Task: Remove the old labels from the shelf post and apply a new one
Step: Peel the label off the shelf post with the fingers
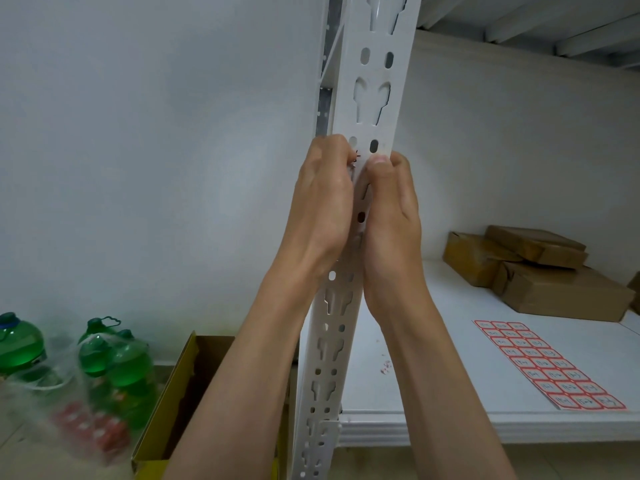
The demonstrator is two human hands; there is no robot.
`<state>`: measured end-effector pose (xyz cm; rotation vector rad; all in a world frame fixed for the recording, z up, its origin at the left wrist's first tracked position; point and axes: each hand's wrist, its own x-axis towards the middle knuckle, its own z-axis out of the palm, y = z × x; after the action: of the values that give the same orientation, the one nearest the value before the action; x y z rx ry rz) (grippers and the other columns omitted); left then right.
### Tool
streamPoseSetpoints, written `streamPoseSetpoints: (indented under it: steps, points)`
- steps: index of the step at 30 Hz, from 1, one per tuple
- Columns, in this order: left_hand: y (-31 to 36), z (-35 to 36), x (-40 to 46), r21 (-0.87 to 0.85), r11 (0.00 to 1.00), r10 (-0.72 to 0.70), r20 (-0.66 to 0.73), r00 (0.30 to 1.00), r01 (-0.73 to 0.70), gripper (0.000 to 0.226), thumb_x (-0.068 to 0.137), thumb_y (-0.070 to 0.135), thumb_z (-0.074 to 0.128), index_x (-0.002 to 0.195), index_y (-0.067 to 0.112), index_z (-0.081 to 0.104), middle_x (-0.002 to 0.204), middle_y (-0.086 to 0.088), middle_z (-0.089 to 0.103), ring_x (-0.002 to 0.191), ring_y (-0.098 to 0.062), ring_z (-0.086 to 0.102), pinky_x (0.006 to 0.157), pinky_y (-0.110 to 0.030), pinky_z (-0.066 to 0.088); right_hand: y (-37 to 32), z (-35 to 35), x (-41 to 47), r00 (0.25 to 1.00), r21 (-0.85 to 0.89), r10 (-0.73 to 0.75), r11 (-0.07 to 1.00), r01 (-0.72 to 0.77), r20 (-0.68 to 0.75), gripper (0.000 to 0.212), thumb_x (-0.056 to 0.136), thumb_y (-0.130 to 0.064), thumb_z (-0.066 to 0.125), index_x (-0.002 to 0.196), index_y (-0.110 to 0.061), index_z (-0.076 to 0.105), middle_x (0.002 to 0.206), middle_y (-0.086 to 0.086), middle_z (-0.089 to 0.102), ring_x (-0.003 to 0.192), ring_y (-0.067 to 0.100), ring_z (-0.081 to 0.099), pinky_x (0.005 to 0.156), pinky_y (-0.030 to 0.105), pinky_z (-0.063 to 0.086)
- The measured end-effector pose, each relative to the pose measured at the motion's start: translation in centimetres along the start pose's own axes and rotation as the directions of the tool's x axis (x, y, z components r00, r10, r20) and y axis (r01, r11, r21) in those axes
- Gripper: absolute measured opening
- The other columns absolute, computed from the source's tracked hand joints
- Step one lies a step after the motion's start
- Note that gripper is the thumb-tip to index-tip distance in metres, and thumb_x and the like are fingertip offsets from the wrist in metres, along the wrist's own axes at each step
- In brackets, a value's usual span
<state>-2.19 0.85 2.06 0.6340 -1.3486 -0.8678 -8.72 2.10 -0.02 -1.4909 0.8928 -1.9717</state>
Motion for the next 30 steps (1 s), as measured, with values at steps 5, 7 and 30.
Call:
streamPoseSetpoints:
  steps: [5, 7, 30]
  points:
    - [0.2, 0.5, -0.2, 0.009, 1.0, 0.009, -0.056, 0.998, -0.008, 0.028, 0.097, 0.031, 0.045, 0.071, 0.022, 0.045, 0.069, 0.011, 0.048, 0.061, -0.009, 0.048, 0.06, -0.027, 0.039, 0.0, 0.3, 0.0, 1.0, 0.087, 0.009, 0.996, -0.01, 0.012, 0.021, 0.108, -0.023, 0.038, 0.095, -0.01, 0.049, 0.071, -0.011, 0.053, 0.064, -0.001, 0.053, 0.057, 0.015, 0.047]
    - [0.3, 0.7, -0.2, 0.054, 0.998, 0.046, -0.094, 0.995, -0.041, 0.029, 0.097, 0.032, 0.046, 0.07, 0.023, 0.044, 0.062, 0.014, 0.049, 0.056, -0.003, 0.048, 0.06, -0.025, 0.04, 0.1, 0.3, 0.1, 1.0, 0.119, 0.012, 0.993, -0.014, 0.021, 0.021, 0.108, -0.021, 0.039, 0.099, -0.006, 0.05, 0.076, -0.006, 0.056, 0.069, 0.003, 0.056, 0.061, 0.018, 0.049]
    - [1.4, 0.4, -0.4, 0.118, 0.993, -0.022, -0.064, 0.998, 0.029, 0.027, 0.097, 0.029, 0.043, 0.071, 0.021, 0.043, 0.074, 0.008, 0.05, 0.062, -0.009, 0.047, 0.061, -0.027, 0.039, 0.4, 0.2, 0.1, 1.0, 0.067, -0.025, 0.997, 0.025, 0.007, 0.022, 0.108, -0.024, 0.039, 0.094, -0.01, 0.049, 0.072, -0.011, 0.051, 0.068, 0.003, 0.051, 0.062, 0.018, 0.046]
